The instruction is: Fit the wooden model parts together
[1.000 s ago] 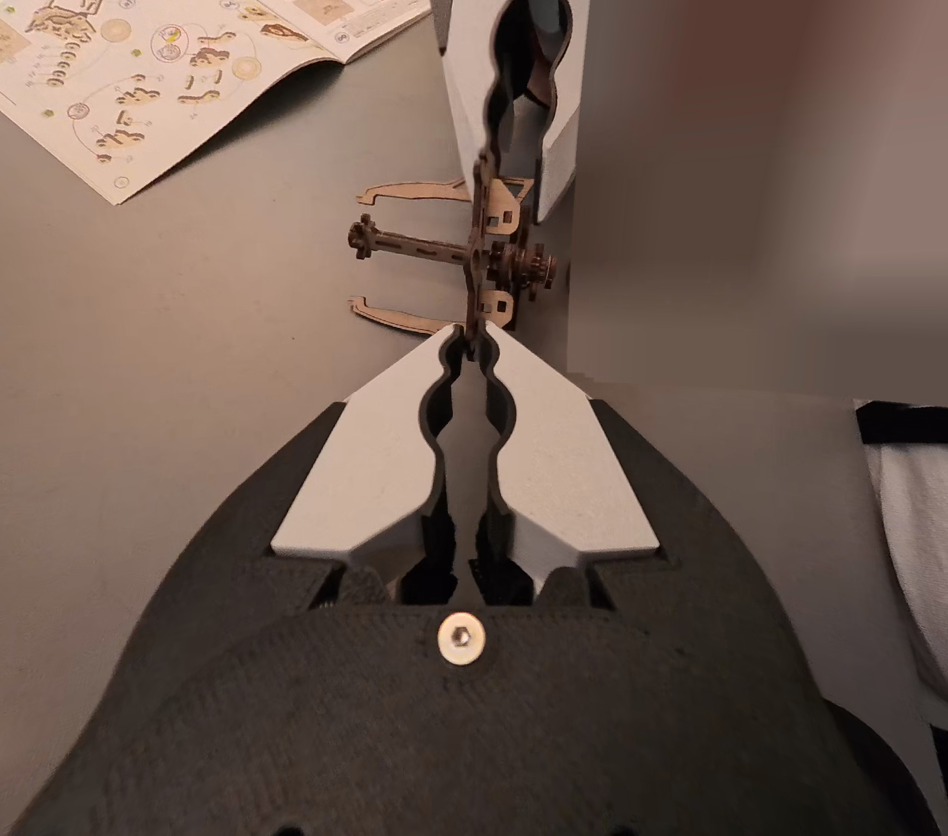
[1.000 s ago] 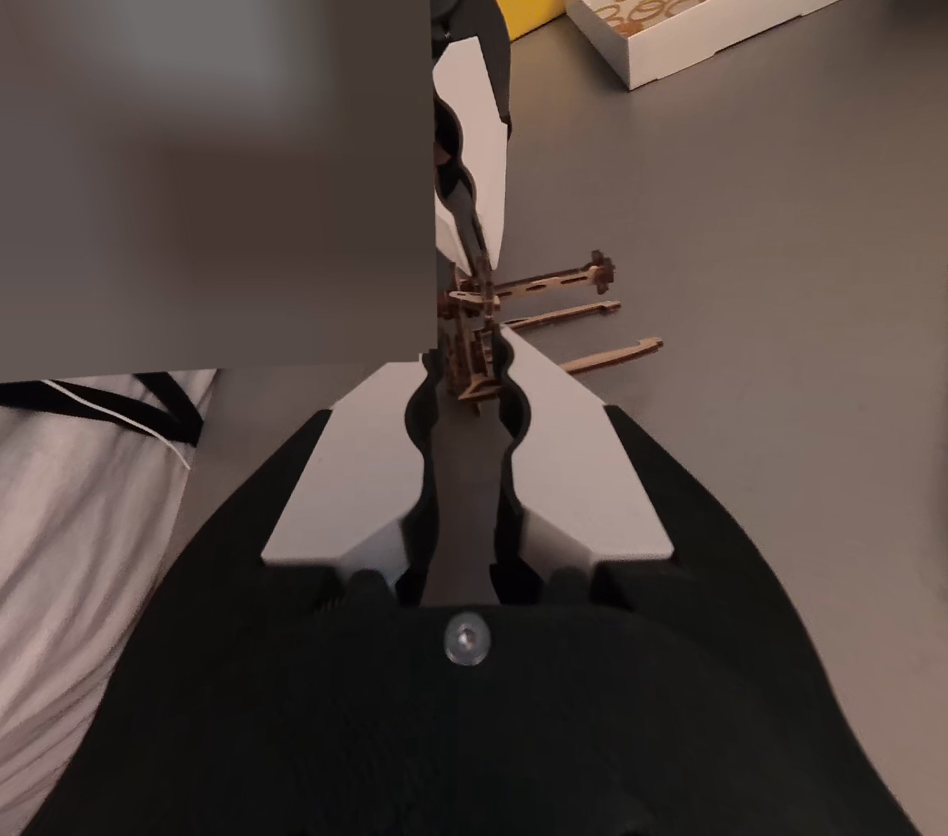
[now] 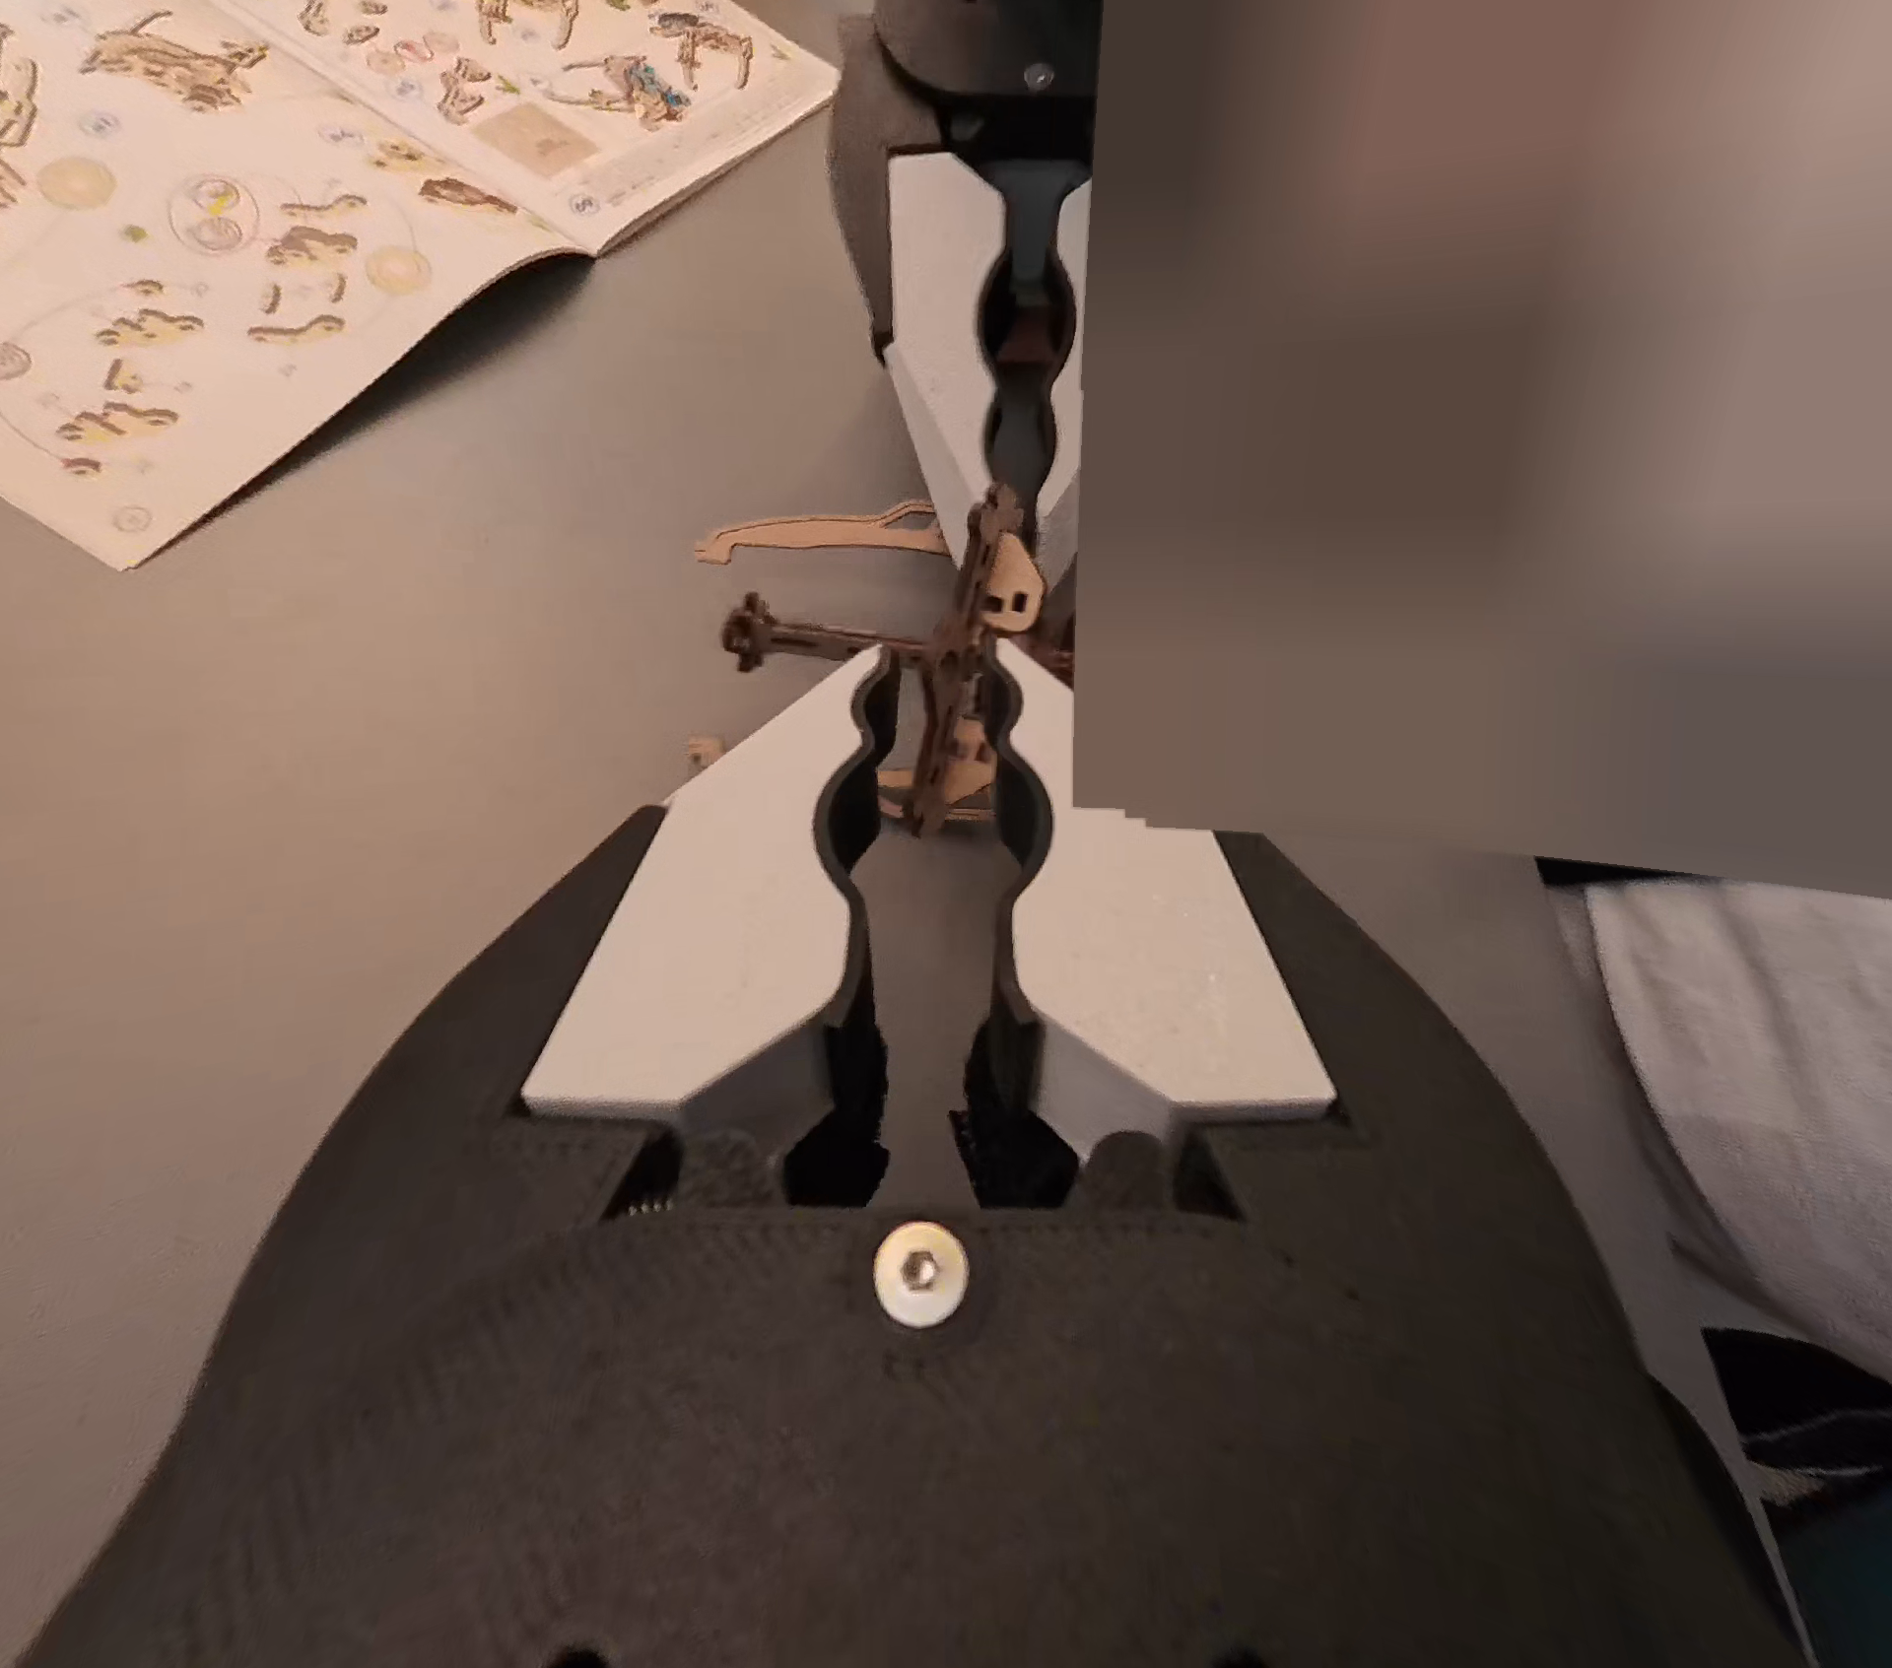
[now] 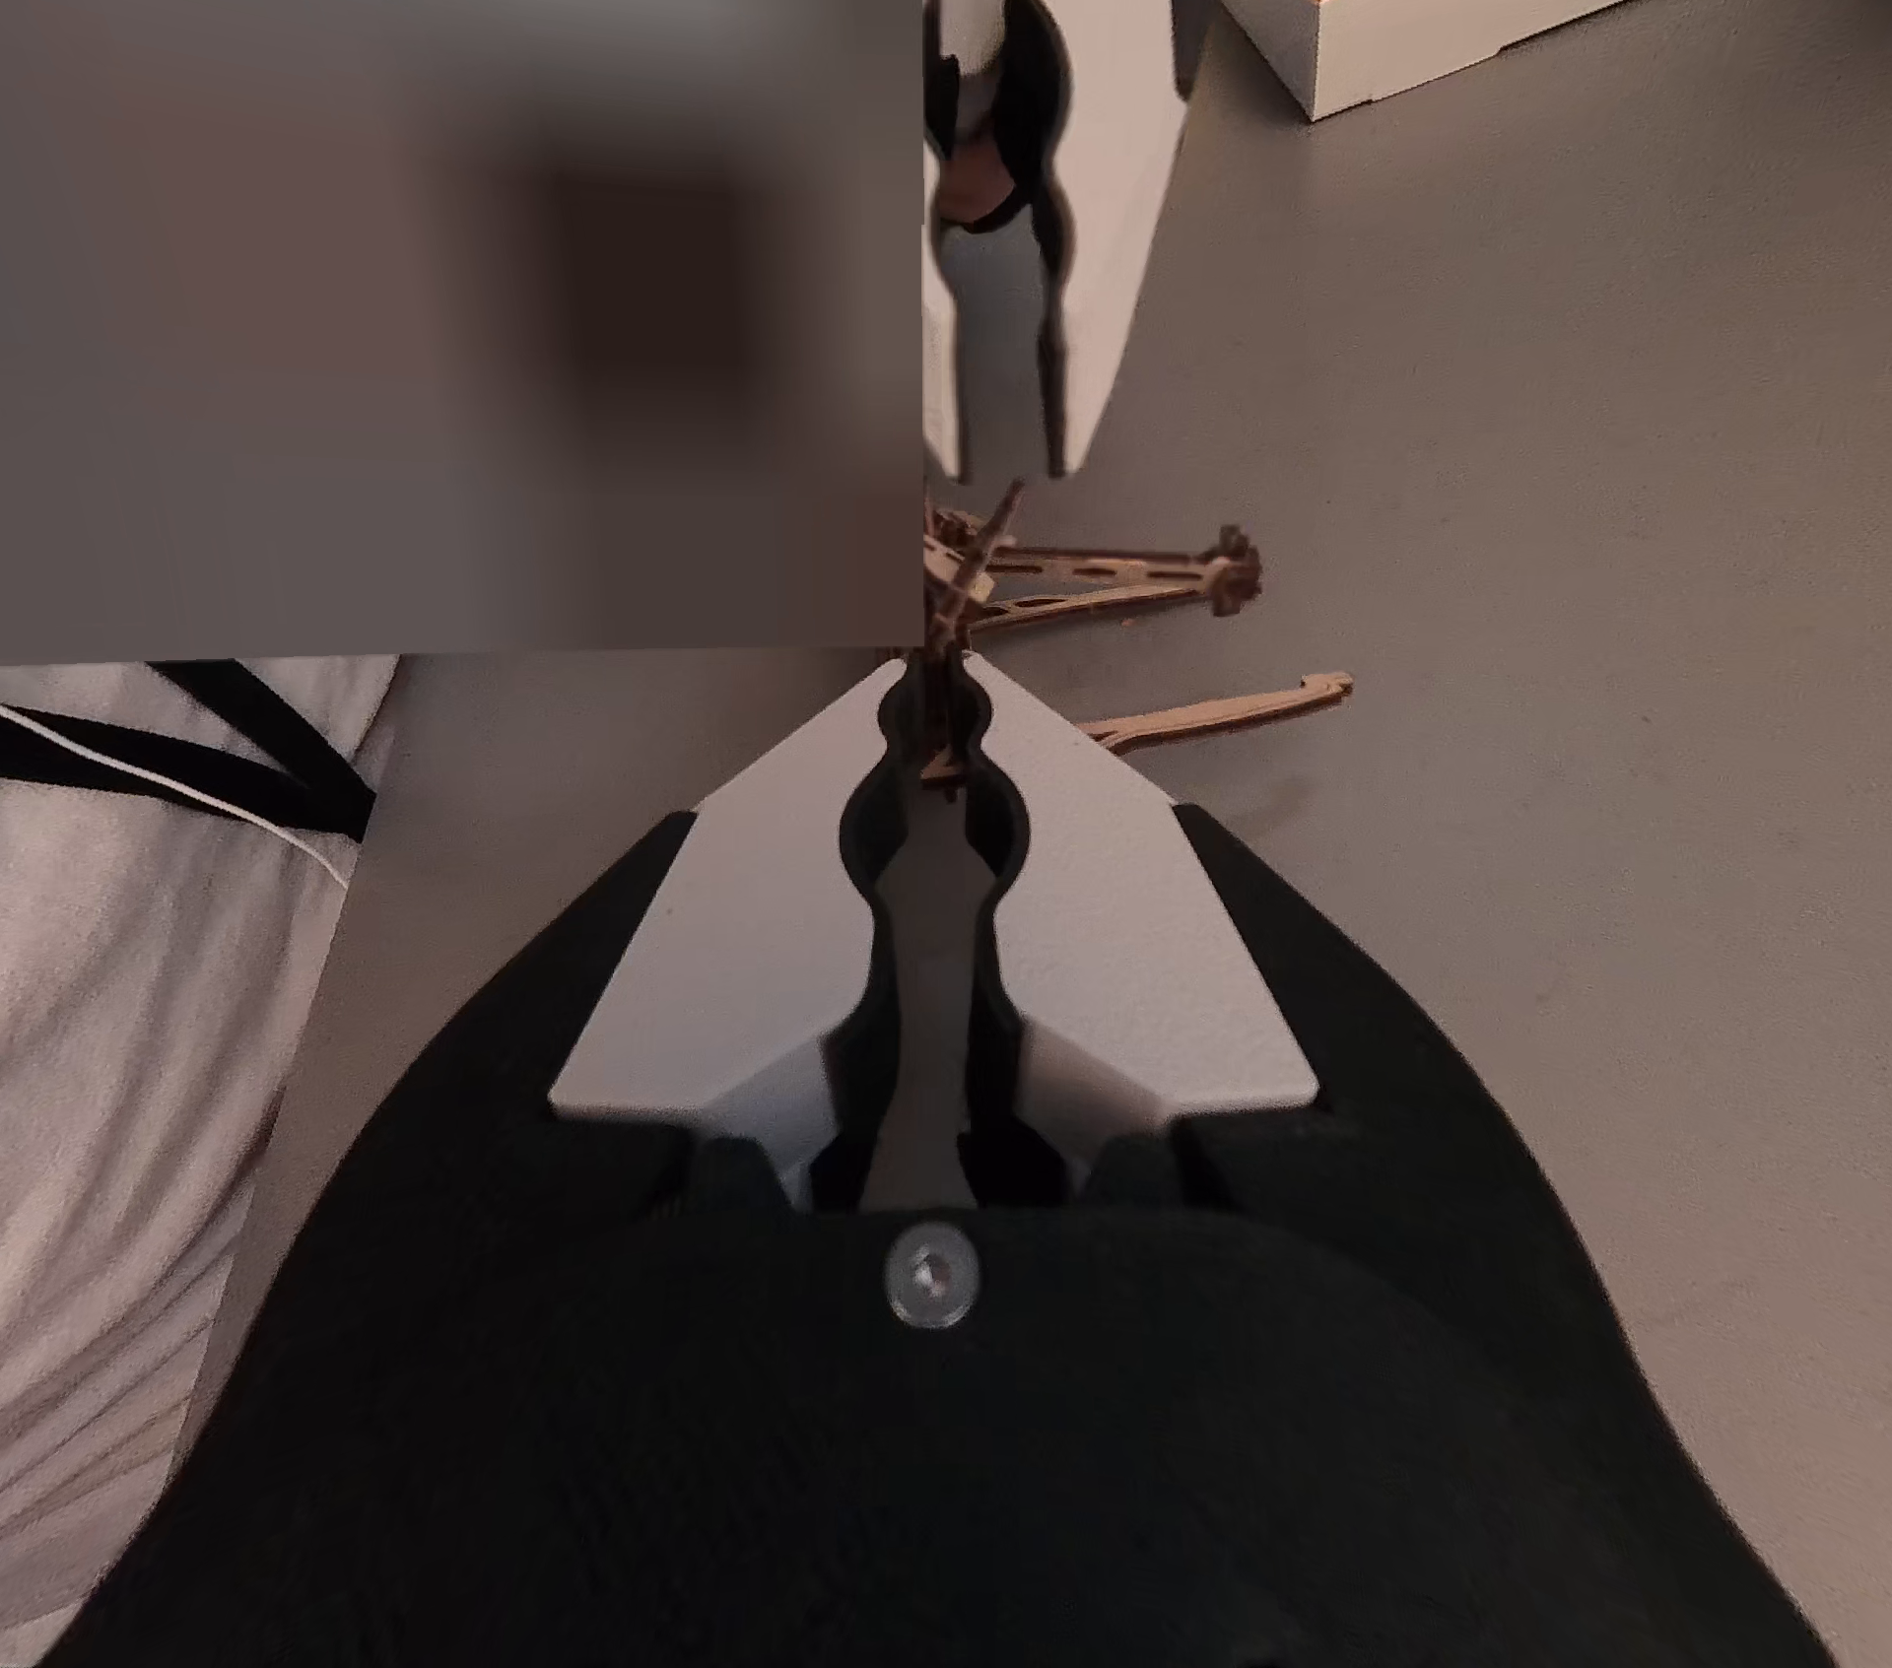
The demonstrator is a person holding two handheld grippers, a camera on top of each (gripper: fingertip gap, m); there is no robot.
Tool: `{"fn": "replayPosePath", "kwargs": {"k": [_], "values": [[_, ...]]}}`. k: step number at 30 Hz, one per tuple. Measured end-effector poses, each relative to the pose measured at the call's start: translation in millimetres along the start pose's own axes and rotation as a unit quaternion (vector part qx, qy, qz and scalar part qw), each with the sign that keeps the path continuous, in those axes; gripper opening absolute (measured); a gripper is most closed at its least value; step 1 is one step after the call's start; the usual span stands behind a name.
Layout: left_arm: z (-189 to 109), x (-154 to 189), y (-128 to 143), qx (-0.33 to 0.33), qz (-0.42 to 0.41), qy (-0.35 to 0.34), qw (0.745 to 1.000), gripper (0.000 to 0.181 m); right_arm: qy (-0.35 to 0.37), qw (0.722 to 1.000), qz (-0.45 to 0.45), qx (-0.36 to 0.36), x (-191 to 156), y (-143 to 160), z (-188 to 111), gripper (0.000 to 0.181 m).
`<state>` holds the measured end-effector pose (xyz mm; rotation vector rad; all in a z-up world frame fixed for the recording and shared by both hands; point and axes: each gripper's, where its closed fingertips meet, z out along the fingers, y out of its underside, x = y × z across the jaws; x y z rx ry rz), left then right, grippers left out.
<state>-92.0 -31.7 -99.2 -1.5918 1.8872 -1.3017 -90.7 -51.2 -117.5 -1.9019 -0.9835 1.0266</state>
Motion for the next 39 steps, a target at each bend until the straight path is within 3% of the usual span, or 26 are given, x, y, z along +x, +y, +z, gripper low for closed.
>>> {"fn": "replayPosePath", "kwargs": {"k": [1,6,9,14,20,25,30,39], "values": [[1,-4,2,-0.004,-0.001,-0.009,1.000,0.013,0.000,1.000,-0.002,0.000,0,0,0,0.002],[1,-9,3,-0.006,0.012,-0.027,1.000,0.012,0.000,1.000,-0.004,0.001,0,0,1,0.002],[7,-5,9,-0.019,-0.004,-0.003,1.000,0.012,0.000,1.000,-0.003,0.001,0,0,1,0.002],[10,-2,10,-0.018,-0.018,0.013,1.000,0.000,0.003,1.000,0.000,0.003,2,-1,1,0.002],[-3,-4,10,-0.059,0.014,-0.024,0.998,0.000,0.002,1.000,0.015,0.008,4,-3,2,0.002],[-11,0,7,-0.111,0.016,-0.013,0.994,0.000,-0.017,0.999,0.039,0.016,-1,-10,3,0.002],[-19,5,7,-0.169,0.008,0.000,0.986,0.000,-0.014,0.999,0.033,-0.027,-1,-4,6,0.001],[-12,5,2,-0.176,-0.013,-0.007,0.984,0.000,-0.030,0.994,0.062,-0.082,1,-10,1,0.002]]}}
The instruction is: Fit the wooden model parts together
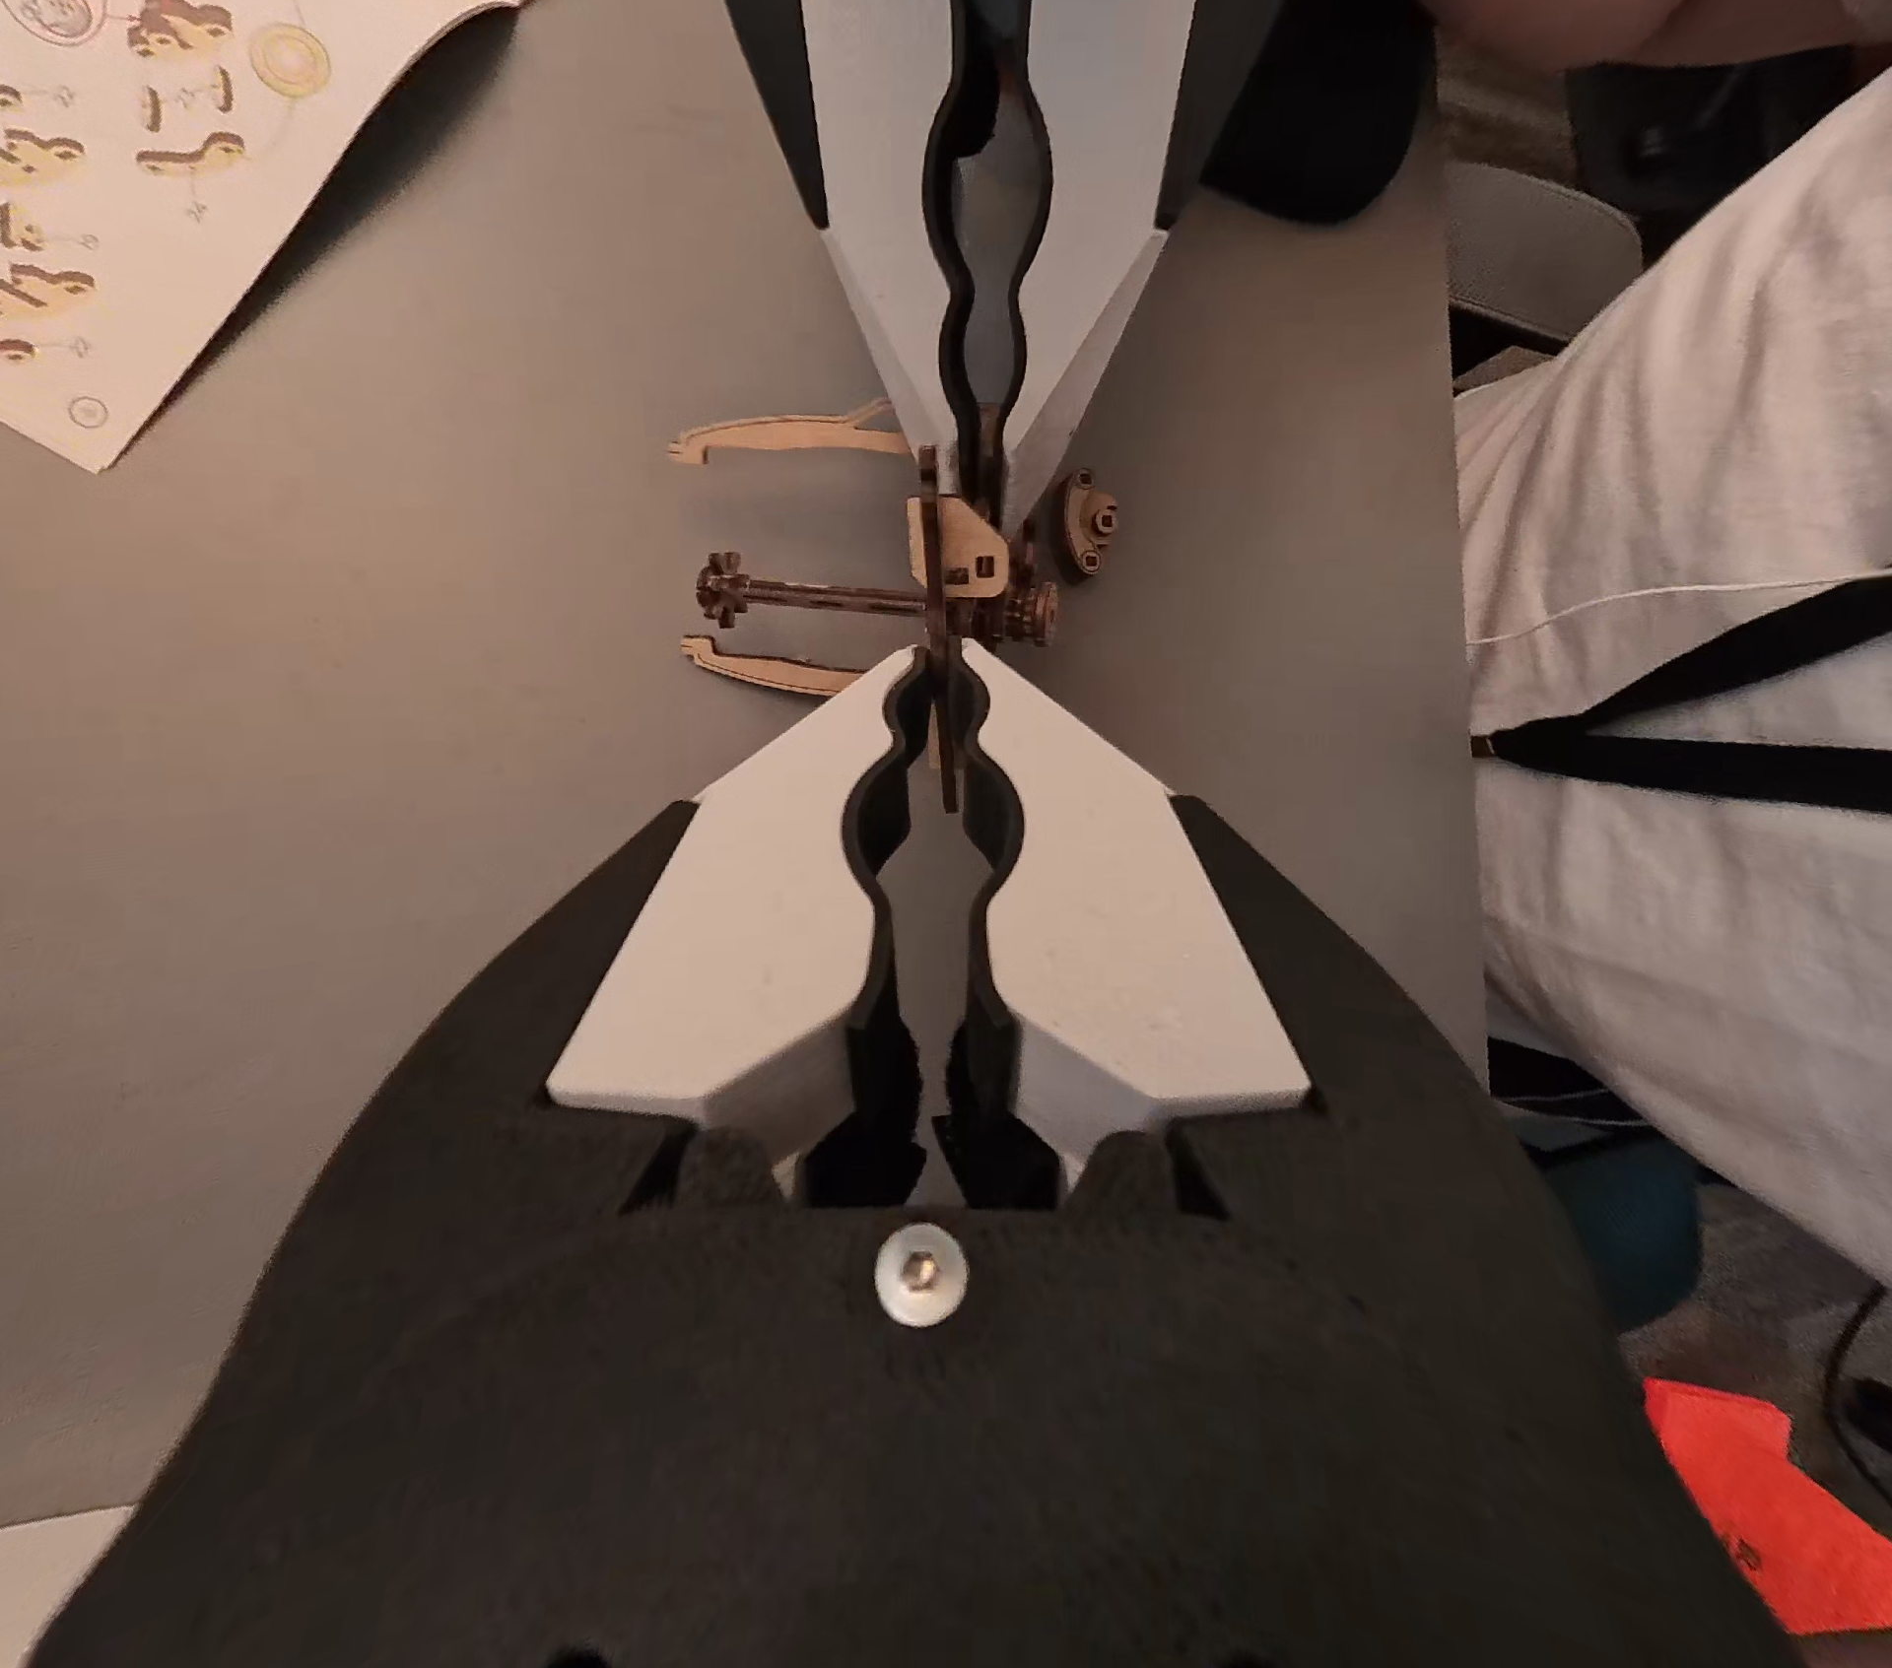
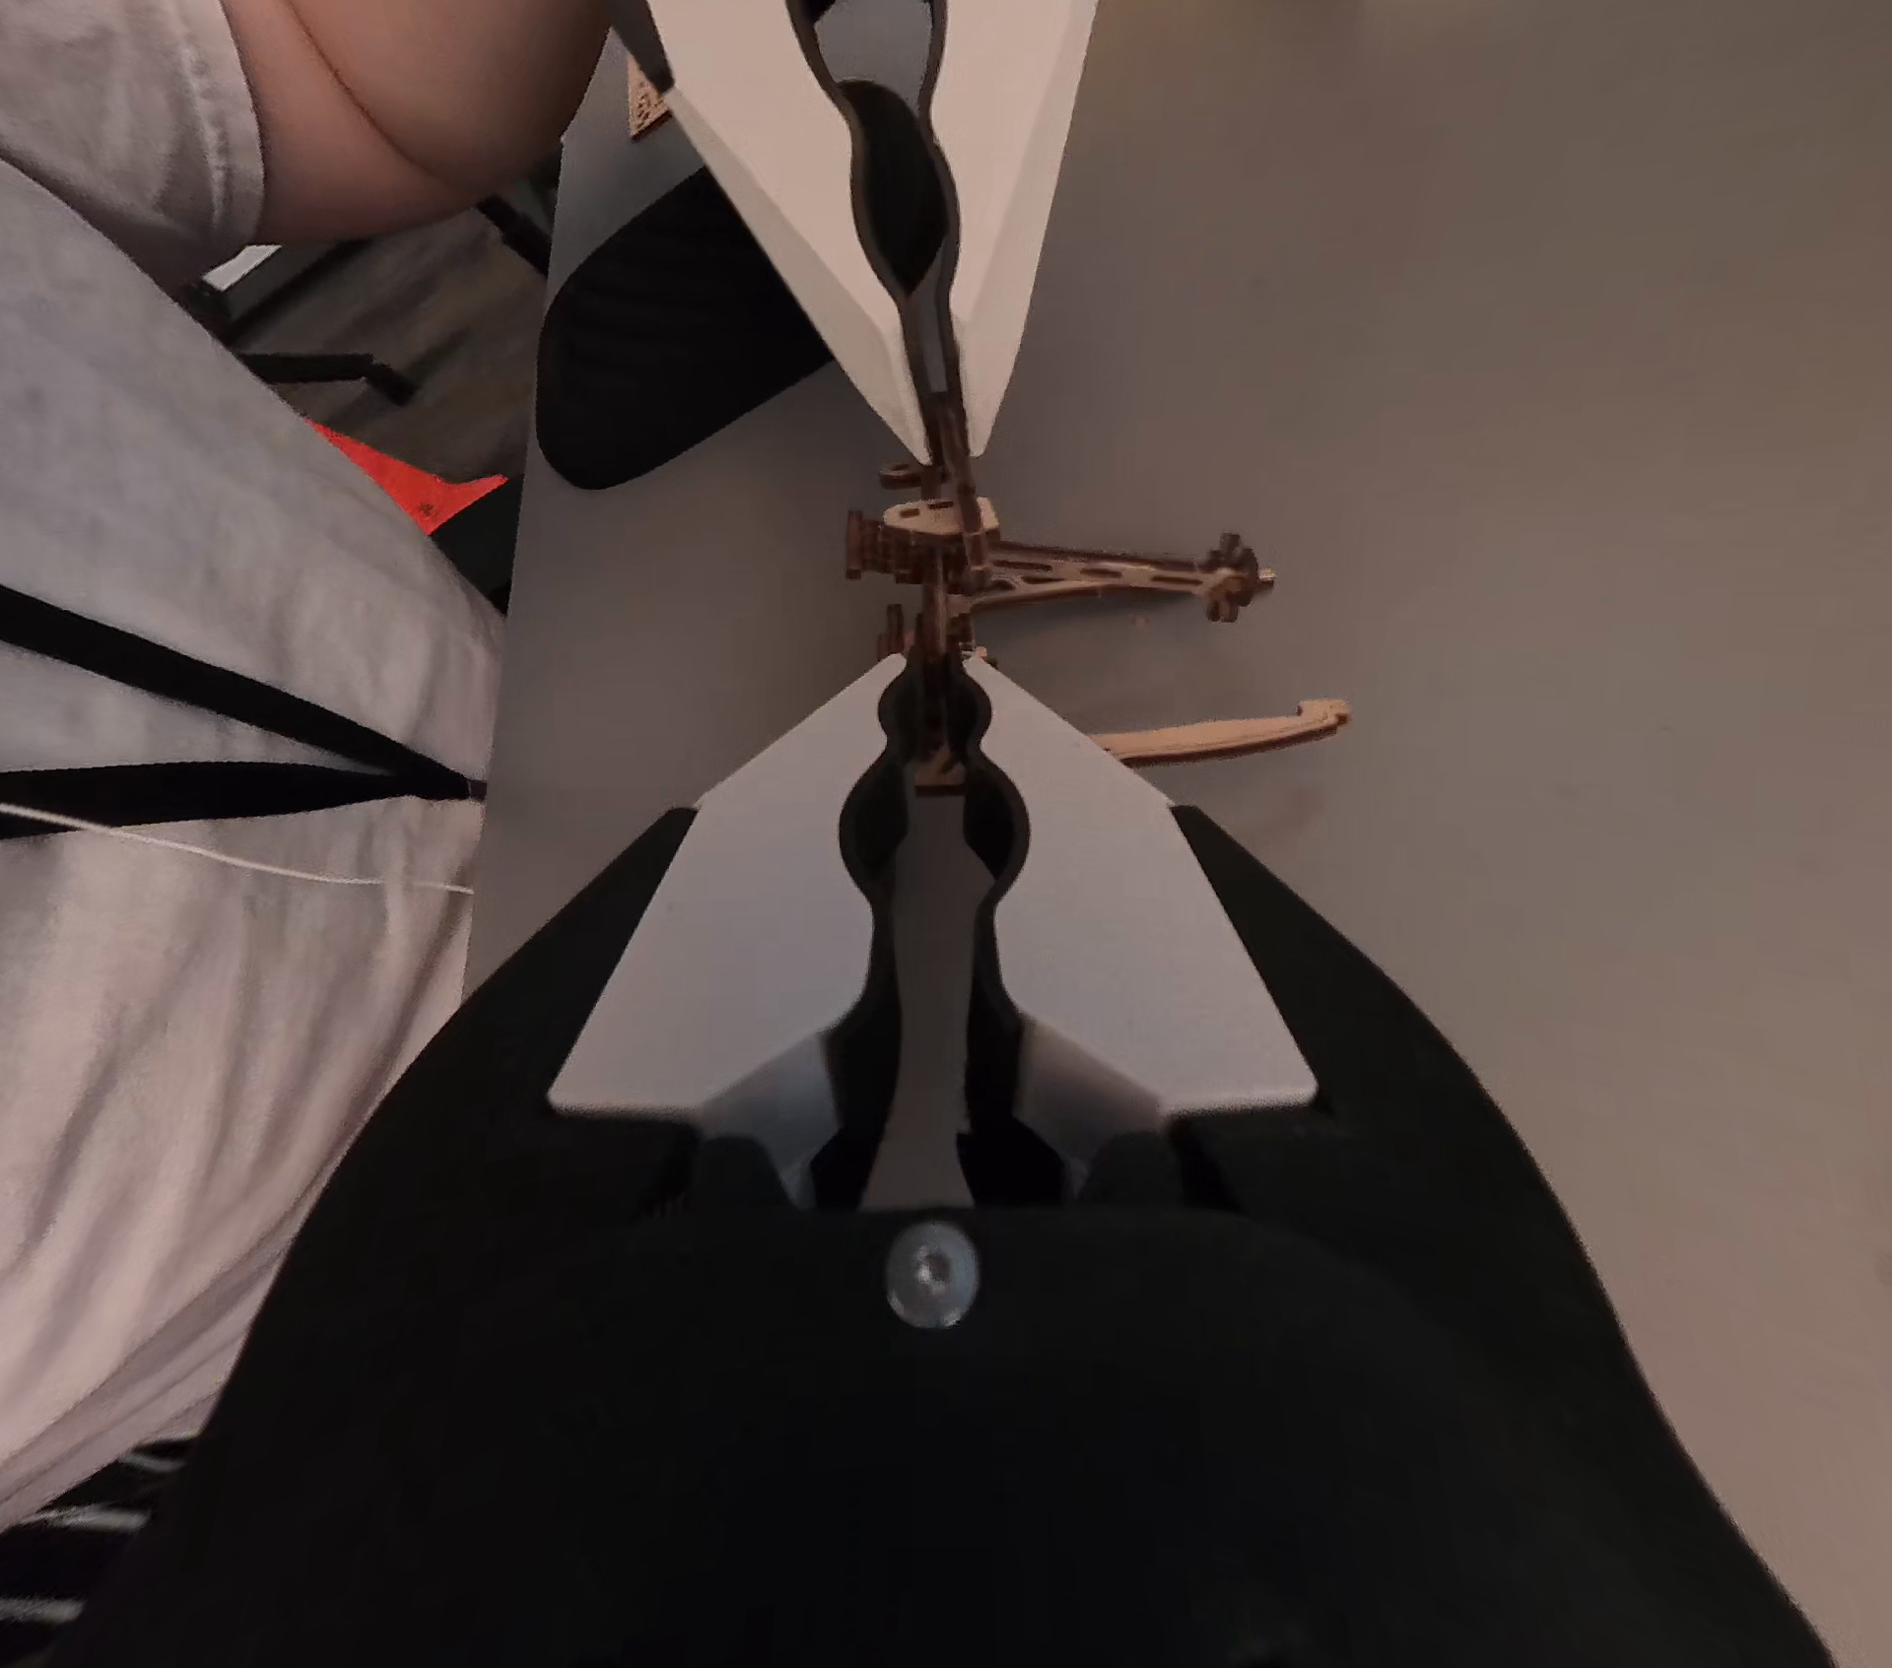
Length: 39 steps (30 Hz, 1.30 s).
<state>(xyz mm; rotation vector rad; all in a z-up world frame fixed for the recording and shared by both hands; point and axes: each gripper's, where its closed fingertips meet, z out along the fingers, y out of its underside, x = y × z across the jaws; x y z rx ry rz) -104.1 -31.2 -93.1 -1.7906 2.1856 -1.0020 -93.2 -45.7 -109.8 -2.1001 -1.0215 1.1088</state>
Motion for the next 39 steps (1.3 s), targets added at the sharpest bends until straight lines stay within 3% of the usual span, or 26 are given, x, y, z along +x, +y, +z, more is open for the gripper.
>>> {"fn": "replayPosePath", "kwargs": {"k": [7,15,22,30,36,39], "values": [[6,0,7,-0.038,0.003,-0.006,0.999,0.000,-0.022,0.999,0.004,-0.042,-2,0,4,0.003],[5,-2,2,-0.011,-0.050,0.021,0.998,0.000,-0.073,0.995,0.066,-0.015,-2,-3,2,0.003],[14,-1,7,-0.029,-0.095,0.033,0.994,0.000,-0.076,0.995,0.059,-0.014,4,5,9,0.005],[17,1,5,-0.027,-0.099,0.022,0.994,0.000,-0.070,0.995,0.025,0.060,11,-4,-5,0.020],[16,1,5,-0.035,-0.090,0.000,0.995,0.000,-0.135,0.974,0.117,0.138,12,-24,-22,0.021],[16,1,5,-0.038,-0.088,-0.009,0.995,0.000,-0.113,0.983,0.089,0.114,13,-19,-15,0.021]]}}
